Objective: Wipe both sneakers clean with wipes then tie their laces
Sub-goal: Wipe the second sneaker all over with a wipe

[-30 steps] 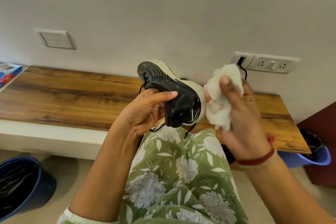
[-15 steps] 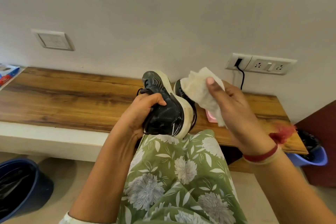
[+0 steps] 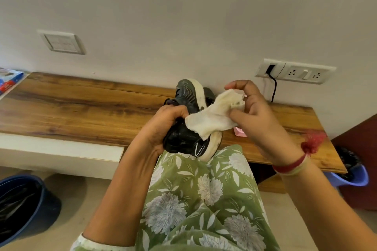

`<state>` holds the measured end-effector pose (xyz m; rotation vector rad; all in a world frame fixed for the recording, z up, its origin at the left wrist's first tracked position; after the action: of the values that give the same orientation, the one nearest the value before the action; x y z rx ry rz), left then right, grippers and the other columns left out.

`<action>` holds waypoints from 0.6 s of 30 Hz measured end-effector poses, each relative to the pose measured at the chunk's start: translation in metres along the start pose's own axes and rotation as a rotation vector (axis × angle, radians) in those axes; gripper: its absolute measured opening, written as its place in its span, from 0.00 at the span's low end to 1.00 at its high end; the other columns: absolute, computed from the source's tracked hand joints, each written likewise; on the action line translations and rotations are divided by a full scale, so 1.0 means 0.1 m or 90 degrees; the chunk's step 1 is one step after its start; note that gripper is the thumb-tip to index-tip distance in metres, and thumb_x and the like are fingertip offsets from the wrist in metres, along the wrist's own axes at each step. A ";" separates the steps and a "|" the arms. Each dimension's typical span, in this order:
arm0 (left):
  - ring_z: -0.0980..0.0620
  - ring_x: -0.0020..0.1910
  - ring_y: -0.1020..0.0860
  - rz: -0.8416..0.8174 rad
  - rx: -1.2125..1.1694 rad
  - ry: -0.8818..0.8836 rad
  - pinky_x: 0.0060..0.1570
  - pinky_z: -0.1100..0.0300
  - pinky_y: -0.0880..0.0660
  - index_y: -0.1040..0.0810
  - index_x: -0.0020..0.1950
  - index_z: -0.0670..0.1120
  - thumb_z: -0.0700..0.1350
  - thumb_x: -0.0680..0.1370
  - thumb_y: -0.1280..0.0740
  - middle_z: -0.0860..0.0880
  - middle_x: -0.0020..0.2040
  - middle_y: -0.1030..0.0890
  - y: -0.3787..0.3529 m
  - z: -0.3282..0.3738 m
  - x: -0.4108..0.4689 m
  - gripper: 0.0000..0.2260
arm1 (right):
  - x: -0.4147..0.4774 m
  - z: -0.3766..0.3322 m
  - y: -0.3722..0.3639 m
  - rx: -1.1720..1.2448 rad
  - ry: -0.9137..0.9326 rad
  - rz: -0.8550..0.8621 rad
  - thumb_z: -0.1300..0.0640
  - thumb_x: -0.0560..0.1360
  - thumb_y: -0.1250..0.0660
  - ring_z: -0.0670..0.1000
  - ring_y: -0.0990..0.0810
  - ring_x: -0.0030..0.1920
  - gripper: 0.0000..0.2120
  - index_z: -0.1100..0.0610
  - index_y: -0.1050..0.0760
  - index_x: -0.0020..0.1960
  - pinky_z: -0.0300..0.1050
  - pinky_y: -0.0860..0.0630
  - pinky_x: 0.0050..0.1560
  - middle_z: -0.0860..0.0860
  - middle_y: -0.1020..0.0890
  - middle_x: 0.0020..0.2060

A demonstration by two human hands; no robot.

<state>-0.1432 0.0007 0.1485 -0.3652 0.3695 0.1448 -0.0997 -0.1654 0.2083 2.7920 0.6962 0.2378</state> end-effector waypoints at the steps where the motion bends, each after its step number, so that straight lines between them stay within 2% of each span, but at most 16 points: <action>1: 0.48 0.31 0.28 0.002 0.006 -0.002 0.32 0.59 0.31 0.28 0.41 0.40 0.38 0.59 0.36 0.45 0.33 0.28 -0.01 0.00 0.00 0.12 | -0.01 -0.01 0.00 -0.040 0.036 -0.020 0.71 0.71 0.41 0.47 0.25 0.37 0.22 0.50 0.28 0.59 0.40 0.27 0.36 0.47 0.21 0.45; 3: 0.49 0.28 0.29 0.008 0.013 -0.004 0.30 0.60 0.32 0.29 0.36 0.42 0.38 0.60 0.36 0.46 0.31 0.29 -0.03 0.01 0.00 0.07 | -0.05 -0.04 -0.05 -0.143 0.075 -0.099 0.67 0.74 0.39 0.43 0.23 0.43 0.19 0.48 0.24 0.58 0.38 0.25 0.44 0.43 0.21 0.49; 5: 0.50 0.26 0.30 0.016 0.026 -0.019 0.28 0.60 0.33 0.31 0.34 0.43 0.37 0.62 0.36 0.47 0.30 0.31 -0.03 0.01 0.03 0.04 | -0.11 -0.04 -0.16 -0.301 0.102 -0.177 0.58 0.75 0.34 0.38 0.26 0.51 0.13 0.46 0.22 0.57 0.30 0.30 0.49 0.42 0.23 0.54; 7: 0.50 0.26 0.30 0.016 0.034 -0.019 0.27 0.61 0.33 0.30 0.34 0.43 0.38 0.61 0.36 0.46 0.29 0.30 -0.04 0.01 0.04 0.05 | -0.17 -0.03 -0.23 -0.451 0.174 -0.174 0.53 0.73 0.30 0.38 0.28 0.51 0.13 0.48 0.22 0.58 0.26 0.34 0.47 0.42 0.25 0.56; 9: 0.50 0.27 0.28 0.019 0.049 -0.021 0.27 0.61 0.30 0.29 0.36 0.42 0.36 0.64 0.35 0.46 0.30 0.28 -0.04 -0.02 0.06 0.04 | -0.21 -0.05 -0.28 -0.510 0.230 -0.138 0.55 0.72 0.28 0.41 0.27 0.48 0.12 0.50 0.21 0.54 0.30 0.31 0.46 0.44 0.22 0.53; 11: 0.50 0.27 0.23 0.023 0.051 -0.018 0.28 0.62 0.26 0.27 0.40 0.41 0.33 0.70 0.37 0.46 0.31 0.23 -0.02 -0.03 0.06 0.03 | -0.18 -0.05 -0.21 -0.423 0.178 -0.111 0.58 0.69 0.27 0.43 0.23 0.46 0.08 0.50 0.20 0.47 0.40 0.27 0.46 0.45 0.19 0.47; 14: 0.46 0.33 0.20 0.007 0.047 -0.014 0.33 0.59 0.23 0.25 0.45 0.39 0.36 0.67 0.35 0.43 0.36 0.20 0.00 -0.06 0.06 0.08 | -0.05 0.04 -0.02 -0.132 0.016 -0.052 0.64 0.62 0.23 0.45 0.19 0.48 0.14 0.48 0.23 0.38 0.46 0.22 0.50 0.47 0.16 0.45; 16: 0.46 0.35 0.20 0.008 0.053 -0.014 0.35 0.58 0.23 0.24 0.46 0.39 0.35 0.69 0.36 0.41 0.38 0.20 0.01 -0.06 0.06 0.07 | 0.03 0.10 0.08 0.040 -0.051 -0.023 0.66 0.57 0.21 0.51 0.18 0.48 0.17 0.53 0.23 0.40 0.48 0.21 0.47 0.52 0.16 0.47; 18: 0.46 0.34 0.20 0.011 0.052 -0.017 0.34 0.59 0.22 0.24 0.45 0.40 0.33 0.72 0.38 0.42 0.37 0.20 0.01 -0.07 0.06 0.05 | 0.07 0.18 0.11 0.220 -0.149 -0.050 0.69 0.59 0.24 0.54 0.17 0.47 0.19 0.59 0.23 0.48 0.45 0.20 0.44 0.61 0.18 0.50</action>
<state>-0.1400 -0.0009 0.1400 -0.2786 0.3518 0.1505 -0.0845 -0.1750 0.1950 3.0337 0.8546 -0.2446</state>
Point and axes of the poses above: each hand's wrist, its own x-axis towards the middle knuckle, its own y-axis out of the back of the hand, z = x × y, the point moved 4 cm from there along x, towards the middle knuckle
